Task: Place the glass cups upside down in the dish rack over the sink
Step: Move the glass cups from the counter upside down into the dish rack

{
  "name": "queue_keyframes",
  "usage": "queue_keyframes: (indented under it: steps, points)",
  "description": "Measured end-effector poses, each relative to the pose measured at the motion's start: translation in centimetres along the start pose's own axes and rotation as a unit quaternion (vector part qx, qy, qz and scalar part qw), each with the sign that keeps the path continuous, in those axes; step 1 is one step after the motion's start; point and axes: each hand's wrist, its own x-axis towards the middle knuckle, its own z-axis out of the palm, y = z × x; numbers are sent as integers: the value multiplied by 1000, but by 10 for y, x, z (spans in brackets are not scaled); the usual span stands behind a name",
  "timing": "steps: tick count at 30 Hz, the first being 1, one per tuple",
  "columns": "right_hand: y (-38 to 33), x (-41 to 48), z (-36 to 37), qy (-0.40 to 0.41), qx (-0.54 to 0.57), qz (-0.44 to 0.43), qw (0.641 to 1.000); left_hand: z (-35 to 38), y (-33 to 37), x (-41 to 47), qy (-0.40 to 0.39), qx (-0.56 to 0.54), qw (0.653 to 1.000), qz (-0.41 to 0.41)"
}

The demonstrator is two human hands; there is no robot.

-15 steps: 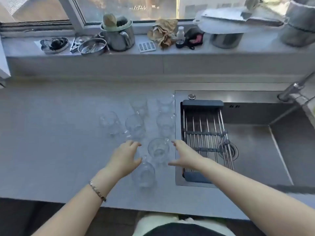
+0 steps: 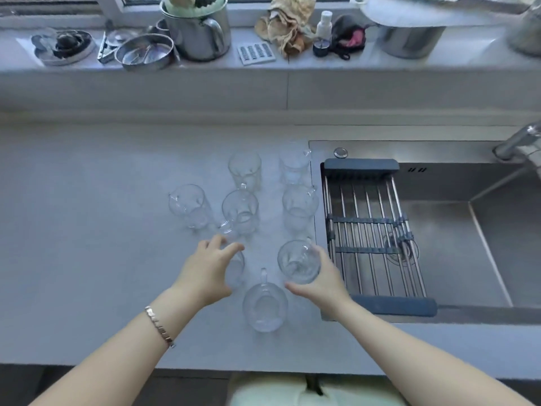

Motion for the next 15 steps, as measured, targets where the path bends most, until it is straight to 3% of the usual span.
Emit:
queue_keyframes:
  steps: [3,7,11,15]
  points:
    - [4,-7,-28,-2,-26,-14,1000,-15,8,-6,50,-21,998,-27]
    - [0,-17,-79,32,53,20,998,-39,36,-12,144,-103,984,-13]
    - [-1,-12,-141,90,73,47,992,-48,82,2,170,-202,964,31]
    - [0,3,-199,121,34,70,990,-41,135,28,158,-223,960,60]
